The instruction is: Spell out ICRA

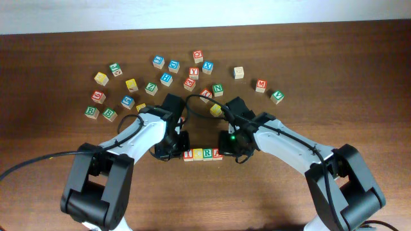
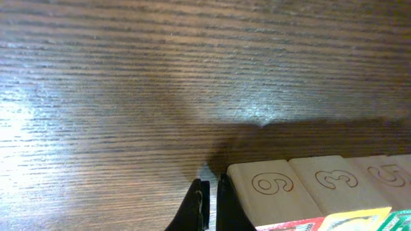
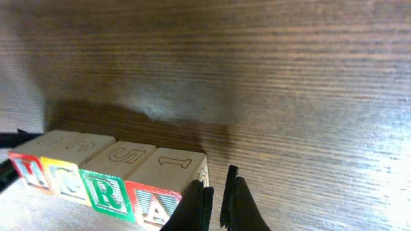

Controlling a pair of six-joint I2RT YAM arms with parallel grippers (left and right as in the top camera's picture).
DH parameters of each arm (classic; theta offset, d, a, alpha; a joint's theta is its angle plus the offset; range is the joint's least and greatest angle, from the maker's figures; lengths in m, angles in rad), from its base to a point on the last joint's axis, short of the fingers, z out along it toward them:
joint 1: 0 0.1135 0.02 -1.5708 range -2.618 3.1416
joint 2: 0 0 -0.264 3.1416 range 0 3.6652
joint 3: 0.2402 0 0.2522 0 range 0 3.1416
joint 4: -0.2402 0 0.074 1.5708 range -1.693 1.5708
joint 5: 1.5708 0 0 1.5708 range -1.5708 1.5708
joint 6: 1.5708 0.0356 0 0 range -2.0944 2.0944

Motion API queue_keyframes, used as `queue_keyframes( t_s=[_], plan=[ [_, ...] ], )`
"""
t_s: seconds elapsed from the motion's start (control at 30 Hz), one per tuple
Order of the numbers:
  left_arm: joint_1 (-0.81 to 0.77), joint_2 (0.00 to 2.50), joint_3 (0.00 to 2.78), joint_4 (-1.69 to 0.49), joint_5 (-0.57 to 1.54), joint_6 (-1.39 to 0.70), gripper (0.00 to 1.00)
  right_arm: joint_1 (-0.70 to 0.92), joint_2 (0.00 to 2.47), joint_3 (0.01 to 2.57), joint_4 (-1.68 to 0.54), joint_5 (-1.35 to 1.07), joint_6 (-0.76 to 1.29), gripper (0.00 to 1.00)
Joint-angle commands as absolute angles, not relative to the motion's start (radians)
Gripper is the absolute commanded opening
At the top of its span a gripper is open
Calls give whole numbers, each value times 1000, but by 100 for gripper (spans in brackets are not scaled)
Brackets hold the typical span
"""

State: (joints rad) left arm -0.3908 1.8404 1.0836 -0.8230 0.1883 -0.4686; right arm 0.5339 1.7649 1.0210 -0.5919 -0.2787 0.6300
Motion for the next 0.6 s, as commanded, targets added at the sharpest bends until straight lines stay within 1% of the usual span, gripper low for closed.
queue_keyframes(
  t_s=[0.0,0.57],
  plan=[
    [-395,1848,1079,-831,221,-474,0,550,1774,1024,-570,-303,637,4],
    [-395,1848,1079,-816,221,-473,0,550,1774,1024,-602,-276,636,4]
  ],
)
